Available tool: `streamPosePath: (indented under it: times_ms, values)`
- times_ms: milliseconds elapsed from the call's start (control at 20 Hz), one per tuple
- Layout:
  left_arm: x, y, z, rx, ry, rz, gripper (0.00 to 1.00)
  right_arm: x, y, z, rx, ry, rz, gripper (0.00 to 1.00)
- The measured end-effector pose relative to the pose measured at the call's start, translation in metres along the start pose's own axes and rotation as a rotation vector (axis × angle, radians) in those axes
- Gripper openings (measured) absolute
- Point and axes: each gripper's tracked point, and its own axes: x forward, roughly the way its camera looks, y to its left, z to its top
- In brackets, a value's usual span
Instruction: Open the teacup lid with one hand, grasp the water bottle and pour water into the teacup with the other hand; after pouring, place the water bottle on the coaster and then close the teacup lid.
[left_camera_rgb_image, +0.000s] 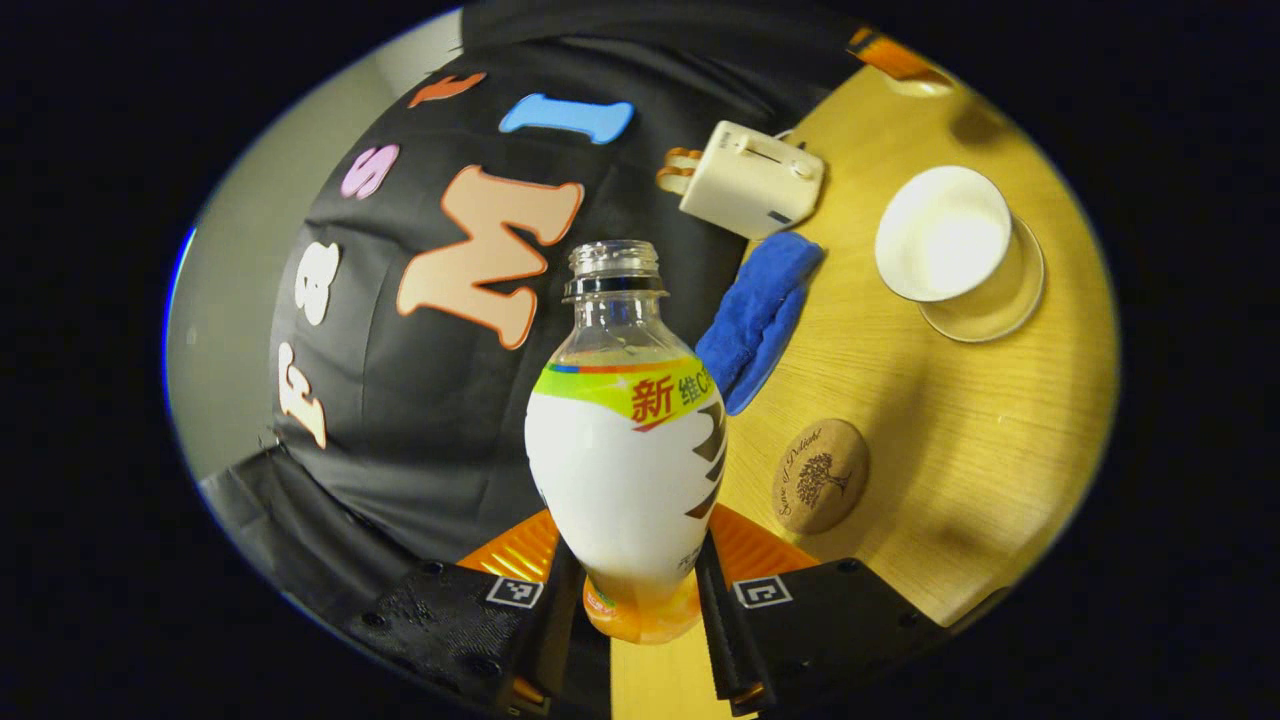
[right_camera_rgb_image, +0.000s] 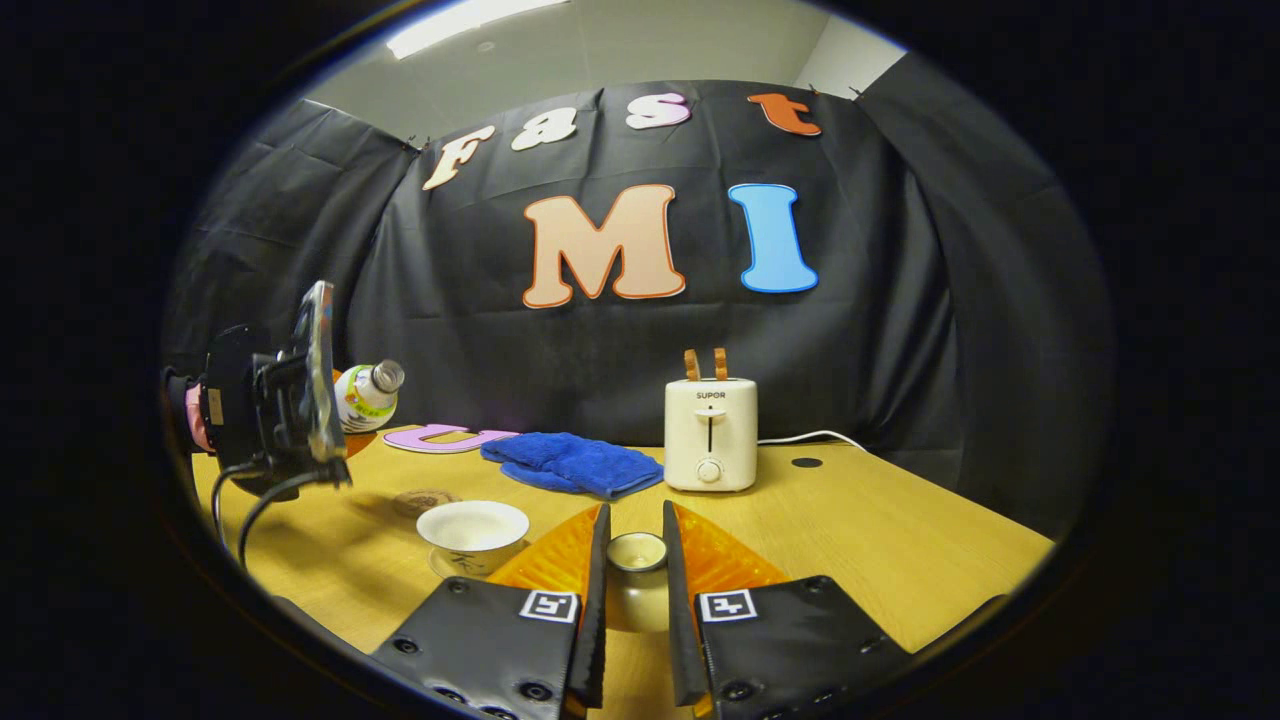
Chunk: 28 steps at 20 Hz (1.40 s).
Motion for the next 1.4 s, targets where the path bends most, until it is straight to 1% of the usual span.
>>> streamPosePath:
  times_ms: [100,200,350,750,800,850,950,1000,1400]
  values:
    - [0.002,-0.012,0.01,0.106,-0.017,-0.026,0.54,0.0,-0.008,0.0,-0.001,-0.002,-0.017,0.31]
    - [0.004,-0.017,0.021,0.205,-0.03,-0.036,0.54,0.0,-0.011,0.0,-0.001,-0.003,-0.026,0.3]
    - [0.01,-0.02,0.025,0.285,-0.019,-0.053,0.54,0.001,-0.011,0.0,-0.002,-0.003,-0.026,0.3]
    - [0.011,-0.004,0.035,0.518,-0.022,-0.028,0.54,0.0,-0.013,0.0,-0.002,-0.002,-0.035,0.3]
    - [0.012,-0.002,0.036,0.539,-0.023,-0.032,0.54,0.0,-0.013,0.0,-0.002,-0.002,-0.035,0.3]
    - [0.011,0.0,0.036,0.556,-0.02,-0.034,0.53,0.001,-0.013,0.0,-0.003,-0.002,-0.036,0.31]
    - [0.01,0.004,0.039,0.593,-0.021,-0.028,0.54,0.001,-0.013,0.0,-0.002,-0.002,-0.036,0.31]
    - [0.01,0.005,0.04,0.604,-0.025,-0.026,0.54,0.001,-0.013,0.0,-0.002,-0.002,-0.036,0.3]
    - [0.009,0.017,0.045,0.707,-0.022,0.005,0.54,0.001,-0.015,0.0,-0.002,-0.004,-0.042,0.31]
